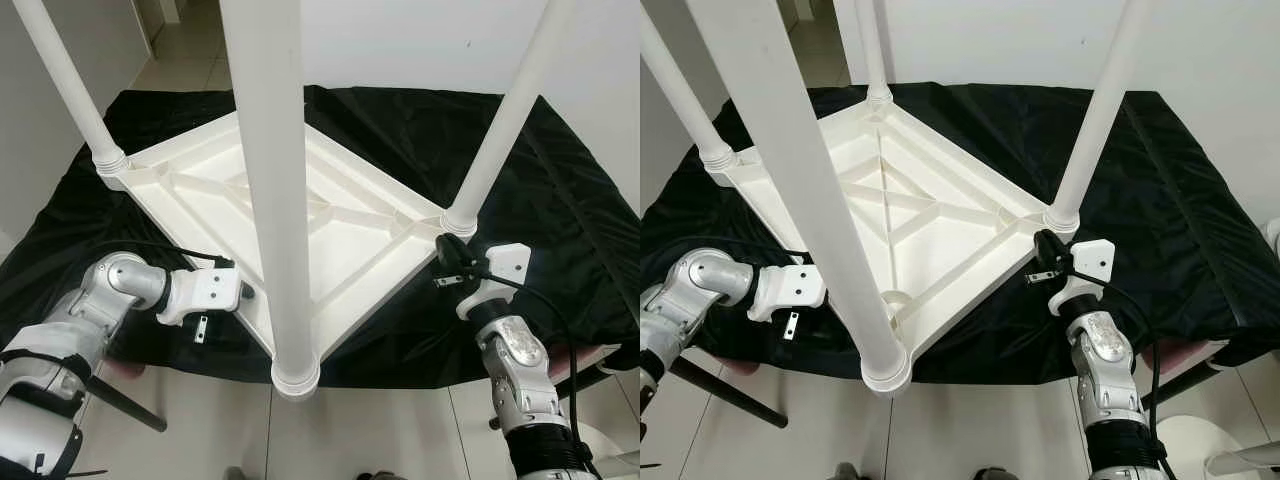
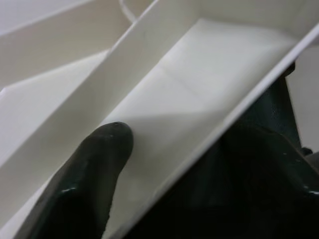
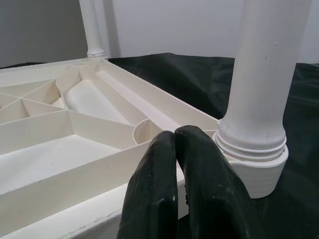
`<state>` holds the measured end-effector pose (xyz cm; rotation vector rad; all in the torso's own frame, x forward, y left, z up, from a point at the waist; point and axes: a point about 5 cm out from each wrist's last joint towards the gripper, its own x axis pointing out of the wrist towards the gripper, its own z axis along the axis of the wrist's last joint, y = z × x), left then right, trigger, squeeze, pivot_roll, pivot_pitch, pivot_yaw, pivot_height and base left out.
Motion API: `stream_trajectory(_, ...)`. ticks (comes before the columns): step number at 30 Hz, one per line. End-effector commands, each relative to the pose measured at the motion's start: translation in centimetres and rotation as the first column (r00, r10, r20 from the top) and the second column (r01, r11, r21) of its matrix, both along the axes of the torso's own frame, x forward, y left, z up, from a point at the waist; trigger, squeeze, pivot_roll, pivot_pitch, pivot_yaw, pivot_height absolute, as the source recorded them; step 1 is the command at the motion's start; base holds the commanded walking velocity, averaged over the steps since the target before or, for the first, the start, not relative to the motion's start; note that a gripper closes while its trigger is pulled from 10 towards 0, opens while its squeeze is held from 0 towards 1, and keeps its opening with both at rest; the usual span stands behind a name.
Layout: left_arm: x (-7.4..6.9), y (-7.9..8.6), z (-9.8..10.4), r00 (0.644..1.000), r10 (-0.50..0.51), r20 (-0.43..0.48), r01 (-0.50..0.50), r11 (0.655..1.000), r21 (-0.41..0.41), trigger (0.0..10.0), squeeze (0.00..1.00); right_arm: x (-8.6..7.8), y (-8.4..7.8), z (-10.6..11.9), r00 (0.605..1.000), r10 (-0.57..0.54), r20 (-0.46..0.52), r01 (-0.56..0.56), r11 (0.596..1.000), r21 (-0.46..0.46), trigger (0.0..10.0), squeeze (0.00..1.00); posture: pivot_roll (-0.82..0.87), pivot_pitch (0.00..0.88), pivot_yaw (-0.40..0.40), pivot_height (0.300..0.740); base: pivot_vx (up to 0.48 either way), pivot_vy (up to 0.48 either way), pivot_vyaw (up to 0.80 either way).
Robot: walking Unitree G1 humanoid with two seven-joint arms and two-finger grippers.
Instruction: Building children table
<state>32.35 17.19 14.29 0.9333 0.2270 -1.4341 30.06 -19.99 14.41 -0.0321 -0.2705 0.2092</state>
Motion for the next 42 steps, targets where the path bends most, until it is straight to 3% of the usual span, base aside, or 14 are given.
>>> stream_trajectory(1, -0.1, -0.3, -0.3, 1.0, -0.024, -0.02, 0.024, 1.0, -0.003, 0.0, 0.0, -0.1, -0.1, -0.2, 1.0, -0.009, -0.006, 0.009, 1.0, -0.005, 10.0, 0.0, 0.0, 0.102, 0.077, 0.74, 0.0, 0.0, 0.0)
stream_trajectory(15, 0.5, -0.9, 0.3, 0.999, 0.035, 0.013, -0.034, 0.995, -0.089, 0.0, 0.0, 0.1, 0.2, -0.4, 1.0, -0.008, -0.013, 0.008, 1.0, 0.001, 10.0, 0.0, 0.01, 0.111, 0.068, 0.74, 0.0, 0.0, 0.0)
stream_trajectory(16, 0.7, -1.2, 0.3, 0.998, 0.06, 0.024, -0.056, 0.991, -0.122, 1.9, 0.0, 0.1, 0.2, -0.4, 1.0, -0.01, -0.012, 0.01, 1.0, 0.001, 10.0, 0.0, 0.01, 0.111, 0.068, 0.74, 0.0, 0.0, 0.0)
stream_trajectory(19, 1.3, -2.2, 0.6, 0.992, 0.111, 0.058, -0.097, 0.974, -0.203, 1.2, 0.0, 0.2, 0.1, -0.3, 1.0, -0.03, -0.008, 0.03, 0.999, 0.012, 10.0, 0.0, 0.0, 0.112, 0.058, 0.74, 0.0, 0.0, 0.0)
stream_trajectory(23, 1.8, -3.3, 1.0, 0.983, 0.163, 0.087, -0.133, 0.951, -0.281, 4.1, 0.0, 0.2, -0.2, -0.3, 0.998, -0.063, -0.011, 0.063, 0.997, 0.035, 10.0, 0.0, 0.0, 0.114, 0.055, 0.74, 0.0, 0.0, 0.0)
stream_trajectory(25, 1.8, -3.3, 1.0, 0.983, 0.163, 0.087, -0.133, 0.951, -0.281, 4.1, 0.0, 0.2, -0.2, -0.3, 0.998, -0.063, -0.011, 0.063, 0.997, 0.035, 10.0, 0.0, 0.0, 0.114, 0.055, 0.74, 0.0, 0.0, 0.0)
stream_trajectory(26, 2.1, -4.0, 1.2, 0.975, 0.197, 0.105, -0.155, 0.935, -0.318, 10.0, 0.0, 0.3, -0.3, -0.3, 0.997, -0.079, -0.011, 0.079, 0.996, 0.046, 10.0, 0.0, 0.0, 0.113, 0.051, 0.74, 0.0, 0.0, 0.0)
stream_trajectory(31, 2.4, -6.2, 1.3, 0.96, 0.262, 0.099, -0.201, 0.89, -0.41, 10.0, 0.0, 0.4, -0.6, -0.4, 0.993, -0.119, -0.014, 0.12, 0.991, 0.067, 10.0, 0.0, -0.01, 0.113, 0.046, 0.74, 0.0, 0.0, 0.0)
stream_trajectory(32, 2.2, -6.7, 1.4, 0.963, 0.257, 0.087, -0.194, 0.878, -0.438, 10.0, 0.27, 0.5, -0.6, -0.4, 0.992, -0.125, -0.015, 0.126, 0.99, 0.068, 10.0, 0.0, -0.01, 0.113, 0.046, 0.74, 0.0, 0.0, 0.0)
stream_trajectory(33, 2.2, -7.0, 1.4, 0.962, 0.261, 0.084, -0.197, 0.869, -0.453, 10.0, 1.0, 0.5, -0.6, -0.4, 0.991, -0.13, -0.016, 0.131, 0.989, 0.072, 10.0, 0.0, -0.01, 0.113, 0.046, 0.74, 0.0, 0.0, 0.0)
stream_trajectory(37, 2.0, -7.6, 1.5, 0.957, 0.271, 0.101, -0.193, 0.859, -0.473, 10.0, 1.0, 0.4, -0.9, -0.5, 0.989, -0.144, -0.024, 0.146, 0.985, 0.095, 10.0, 0.0, -0.01, 0.115, 0.041, 0.74, 0.0, 0.0, 0.0)
stream_trajectory(38, 1.9, -7.7, 1.8, 0.956, 0.274, 0.108, -0.189, 0.851, -0.49, 10.0, 0.26, 0.2, -1.0, -0.7, 0.989, -0.142, -0.03, 0.145, 0.984, 0.107, 10.0, 1.0, 0.0, 0.117, 0.039, 0.74, 0.0, 0.0, 0.0)
stream_trajectory(39, 1.8, -7.8, 2.1, 0.955, 0.275, 0.113, -0.182, 0.841, -0.509, 10.0, 0.0, 0.1, -1.0, -0.8, 0.991, -0.133, -0.033, 0.136, 0.984, 0.117, 10.0, 1.0, 0.0, 0.118, 0.038, 0.74, 0.0, 0.0, 0.0)
stream_trajectory(42, 1.7, -7.6, 2.7, 0.95, 0.298, 0.095, -0.198, 0.808, -0.554, 10.0, 0.0, -0.6, -1.2, -0.9, 0.995, -0.098, -0.036, 0.101, 0.988, 0.118, 10.0, 1.0, 0.0, 0.115, 0.036, 0.74, 0.0, 0.0, 0.0)
